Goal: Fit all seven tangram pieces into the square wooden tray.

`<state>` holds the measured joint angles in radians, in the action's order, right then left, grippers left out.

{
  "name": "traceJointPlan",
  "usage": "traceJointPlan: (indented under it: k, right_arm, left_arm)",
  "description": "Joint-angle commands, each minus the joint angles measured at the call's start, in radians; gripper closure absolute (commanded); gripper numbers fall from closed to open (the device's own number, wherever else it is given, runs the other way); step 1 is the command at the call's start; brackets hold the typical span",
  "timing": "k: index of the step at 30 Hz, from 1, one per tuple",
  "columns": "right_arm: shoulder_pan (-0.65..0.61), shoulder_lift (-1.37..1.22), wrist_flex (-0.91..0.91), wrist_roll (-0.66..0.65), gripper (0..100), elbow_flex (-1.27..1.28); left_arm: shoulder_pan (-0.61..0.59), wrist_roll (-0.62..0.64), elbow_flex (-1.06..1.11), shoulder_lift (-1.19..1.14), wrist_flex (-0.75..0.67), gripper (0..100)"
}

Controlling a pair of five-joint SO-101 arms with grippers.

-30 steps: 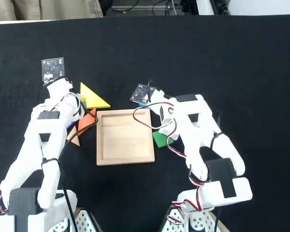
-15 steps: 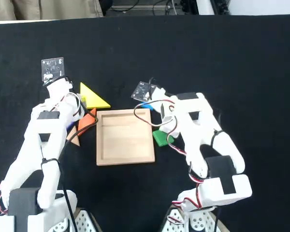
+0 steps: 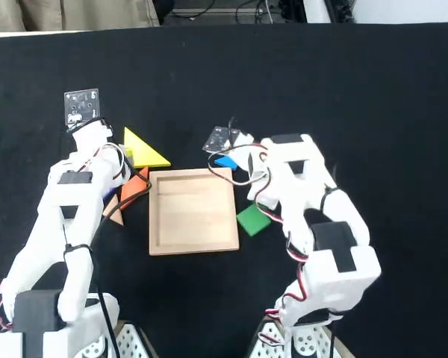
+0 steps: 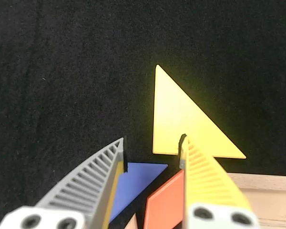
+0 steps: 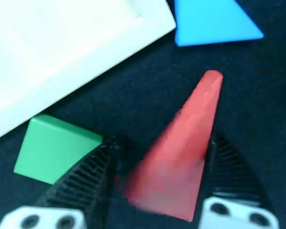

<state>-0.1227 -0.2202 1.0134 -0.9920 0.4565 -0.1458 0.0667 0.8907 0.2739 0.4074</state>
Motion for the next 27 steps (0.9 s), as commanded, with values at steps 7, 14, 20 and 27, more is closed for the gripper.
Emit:
traceJointPlan:
  k: [7,14,20,27]
  right_arm:
    - [0.008,-0.021,0.006,-0.015,82.8,-0.071]
    - [0.054,0.018,0.011,-0.014,84.9,-0.104]
    - [0.092,0.074,0.011,-0.015,85.1,-0.101]
    - [0.092,0.088,0.011,-0.014,86.2,-0.102]
  left_arm:
    - [-0.010,0.005,-0.010,0.003,-0.020,80]
    - [-0.010,0.005,-0.010,0.003,-0.020,80]
    - [-0.010,0.002,-0.010,0.003,-0.020,80]
    - [-0.010,0.000,-0.010,0.003,-0.020,80]
